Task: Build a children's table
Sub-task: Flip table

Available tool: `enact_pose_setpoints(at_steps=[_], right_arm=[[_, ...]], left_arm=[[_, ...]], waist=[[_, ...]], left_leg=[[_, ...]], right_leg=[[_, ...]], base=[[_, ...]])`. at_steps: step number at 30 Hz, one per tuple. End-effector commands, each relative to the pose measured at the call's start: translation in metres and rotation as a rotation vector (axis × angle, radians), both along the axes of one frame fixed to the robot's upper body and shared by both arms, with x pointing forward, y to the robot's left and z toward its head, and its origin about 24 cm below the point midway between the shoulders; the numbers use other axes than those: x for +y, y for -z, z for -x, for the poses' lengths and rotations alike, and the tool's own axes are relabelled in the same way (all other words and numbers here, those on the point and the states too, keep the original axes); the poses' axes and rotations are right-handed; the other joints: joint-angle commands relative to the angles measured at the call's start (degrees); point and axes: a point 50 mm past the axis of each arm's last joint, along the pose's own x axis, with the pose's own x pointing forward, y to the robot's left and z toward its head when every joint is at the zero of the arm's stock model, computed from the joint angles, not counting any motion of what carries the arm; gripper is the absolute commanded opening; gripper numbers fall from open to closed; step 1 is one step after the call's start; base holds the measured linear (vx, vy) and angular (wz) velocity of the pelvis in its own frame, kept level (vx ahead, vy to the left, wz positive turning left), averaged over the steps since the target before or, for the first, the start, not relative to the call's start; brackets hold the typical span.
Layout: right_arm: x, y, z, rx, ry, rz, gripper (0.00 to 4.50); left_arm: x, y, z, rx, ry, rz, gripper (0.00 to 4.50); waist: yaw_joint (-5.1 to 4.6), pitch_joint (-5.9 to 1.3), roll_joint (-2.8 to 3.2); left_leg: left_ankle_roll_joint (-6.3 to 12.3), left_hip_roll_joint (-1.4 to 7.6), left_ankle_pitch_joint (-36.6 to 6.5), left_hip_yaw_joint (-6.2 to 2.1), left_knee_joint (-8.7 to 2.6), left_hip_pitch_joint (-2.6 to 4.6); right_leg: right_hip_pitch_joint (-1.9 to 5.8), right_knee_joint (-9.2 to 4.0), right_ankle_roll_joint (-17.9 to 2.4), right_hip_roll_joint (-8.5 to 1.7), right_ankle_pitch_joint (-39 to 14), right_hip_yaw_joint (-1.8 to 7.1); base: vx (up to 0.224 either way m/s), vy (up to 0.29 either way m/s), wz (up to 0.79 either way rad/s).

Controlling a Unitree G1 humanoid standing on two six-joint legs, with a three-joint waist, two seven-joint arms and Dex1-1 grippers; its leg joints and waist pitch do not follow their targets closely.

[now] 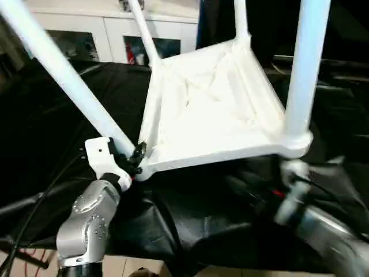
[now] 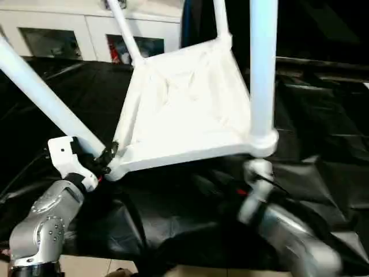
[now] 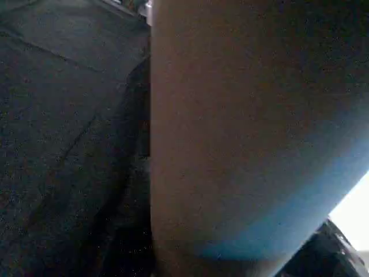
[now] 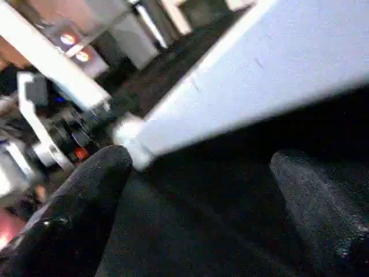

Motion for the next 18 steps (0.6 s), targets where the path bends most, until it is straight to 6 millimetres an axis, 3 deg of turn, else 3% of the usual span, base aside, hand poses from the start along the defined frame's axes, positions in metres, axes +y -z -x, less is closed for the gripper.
enact_pose_setpoints(at_steps=[1, 2, 3, 7, 12, 15, 18], right_arm=[[0.002, 0.000, -0.004, 0.007, -0.001, -0.016, 4.46], [0.005, -0.002, -0.007, 0.003, -0.014, -0.050, 4.50], [0.009, -0.004, -0.013, -0.009, -0.016, -0.086, 4.50], [0.013, -0.005, -0.020, -0.004, 0.002, -0.102, 4.50], [0.017, 0.001, -0.038, 0.032, 0.122, -0.087, 4.50], [0.017, 0.002, -0.050, 0.064, 0.242, -0.156, 4.50], [0.021, -0.002, -0.057, 0.087, 0.300, -0.264, 4.50]], left_arm=[[-0.016, 0.003, 0.003, 0.032, 0.077, 0.107, 2.11], [-0.016, 0.003, 0.003, 0.033, 0.076, 0.109, 2.11], [-0.016, 0.002, 0.004, 0.035, 0.073, 0.112, 2.11], [-0.015, 0.002, 0.005, 0.039, 0.067, 0.115, 2.11], [-0.015, 0.001, 0.005, 0.041, 0.067, 0.113, 2.11], [-0.017, 0.001, 0.005, 0.043, 0.081, 0.112, 2.11], [-0.021, 0.001, 0.006, 0.046, 0.115, 0.106, 2.11]], waist=[[0.12, -3.08, -1.24], [0.17, -3.06, -1.11], [0.13, -3.05, -1.51], [0.27, -3.08, -1.59], [-0.16, -3.00, -1.79], [-0.57, -2.93, -1.50], [-0.74, -3.08, -1.42]], left_leg=[[3.03, 4.82, -6.93, -2.29, -4.11, 1.28], [2.80, 4.88, -7.01, -2.33, -4.18, 1.31], [2.51, 4.93, -7.71, -2.31, -4.26, 1.32], [0.88, 4.96, -8.46, -2.41, -4.50, 1.43], [-0.66, 4.84, -10.18, -2.46, -4.74, 1.45], [-1.83, 4.79, -12.10, -2.64, -5.02, 1.28], [-2.32, 4.88, -12.35, -2.59, -5.03, 1.54]], right_leg=[[1.11, -4.39, -10.88, -4.86, -8.25, 2.99], [1.12, -4.38, -10.84, -4.85, -8.28, 2.98], [1.17, -4.38, -10.77, -4.81, -8.35, 2.97], [1.27, -4.34, -10.30, -4.96, -8.27, 3.03], [1.28, -4.47, -10.02, -5.03, -9.79, 3.04], [1.26, -4.66, -9.29, -5.11, -12.27, 3.06], [1.07, -4.56, -9.06, -4.91, -10.84, 3.11]], base=[[0.000, 0.000, 0.00], [0.000, 0.000, 0.00], [0.000, 0.000, 0.00], [0.000, 0.000, 0.00], [0.000, 0.000, 0.00], [0.000, 0.000, 0.00], [0.000, 0.000, 0.00]])
